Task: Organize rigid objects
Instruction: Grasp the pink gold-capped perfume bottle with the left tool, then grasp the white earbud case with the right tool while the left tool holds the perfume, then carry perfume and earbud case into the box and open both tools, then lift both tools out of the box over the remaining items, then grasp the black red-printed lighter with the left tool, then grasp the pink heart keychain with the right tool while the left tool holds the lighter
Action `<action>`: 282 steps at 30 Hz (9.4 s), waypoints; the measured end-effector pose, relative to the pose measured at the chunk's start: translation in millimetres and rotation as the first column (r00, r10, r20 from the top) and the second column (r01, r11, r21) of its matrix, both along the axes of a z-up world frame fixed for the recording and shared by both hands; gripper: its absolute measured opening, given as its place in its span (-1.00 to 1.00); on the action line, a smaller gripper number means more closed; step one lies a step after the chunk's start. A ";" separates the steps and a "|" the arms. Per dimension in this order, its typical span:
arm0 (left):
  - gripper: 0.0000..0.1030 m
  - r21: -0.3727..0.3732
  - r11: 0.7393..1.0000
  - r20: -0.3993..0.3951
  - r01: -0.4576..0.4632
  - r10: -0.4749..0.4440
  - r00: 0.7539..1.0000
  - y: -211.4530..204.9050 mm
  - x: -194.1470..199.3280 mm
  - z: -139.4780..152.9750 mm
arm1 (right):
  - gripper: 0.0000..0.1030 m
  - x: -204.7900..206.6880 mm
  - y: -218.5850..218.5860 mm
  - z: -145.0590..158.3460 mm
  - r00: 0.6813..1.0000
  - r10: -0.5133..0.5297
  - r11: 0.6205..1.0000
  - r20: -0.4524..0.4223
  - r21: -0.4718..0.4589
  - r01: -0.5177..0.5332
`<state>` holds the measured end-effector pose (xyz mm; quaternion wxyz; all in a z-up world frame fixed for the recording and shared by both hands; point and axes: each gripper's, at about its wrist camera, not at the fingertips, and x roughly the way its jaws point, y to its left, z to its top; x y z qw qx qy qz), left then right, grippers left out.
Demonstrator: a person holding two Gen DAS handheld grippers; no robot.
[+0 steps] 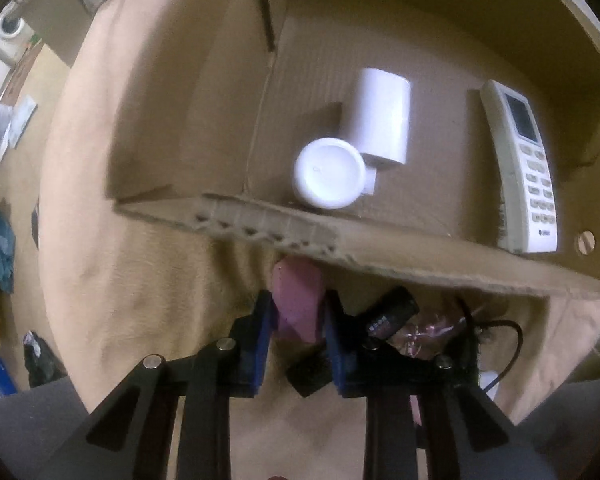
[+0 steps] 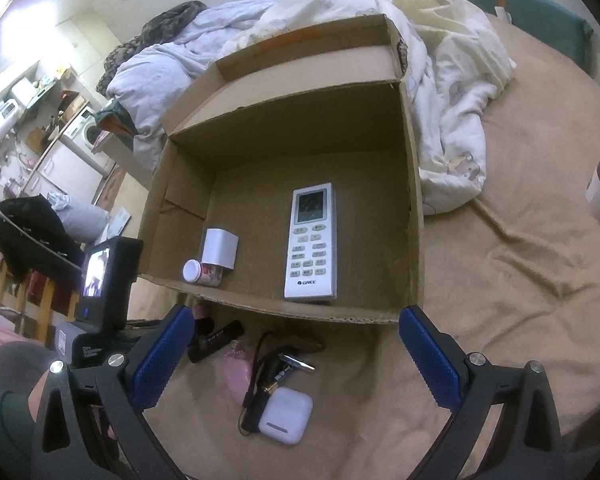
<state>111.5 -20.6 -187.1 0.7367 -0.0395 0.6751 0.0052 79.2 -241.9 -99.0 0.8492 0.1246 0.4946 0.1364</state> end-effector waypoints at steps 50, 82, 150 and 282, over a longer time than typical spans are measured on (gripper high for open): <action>-0.56 0.006 0.992 0.182 0.129 -0.128 0.975 15.9 -59.1 94.1 | -0.20 -26.5 51.1 -100.6 0.893 0.073 0.991 -0.444 -0.072 -0.117; -0.56 0.064 0.990 0.322 0.128 -0.142 0.936 4.2 -15.2 149.7 | -0.21 9.1 -18.2 46.5 0.995 -0.003 1.000 -0.096 0.028 0.005; 0.59 0.105 0.985 0.357 0.138 -0.166 0.919 -32.4 48.9 104.2 | 1.00 86.9 14.8 3.5 0.997 0.000 1.000 0.080 0.012 -0.001; -0.66 0.018 0.996 0.340 0.083 -0.084 0.937 30.9 -51.7 135.3 | -0.52 -55.6 108.0 -16.8 0.929 0.352 0.934 -0.119 -0.020 -0.356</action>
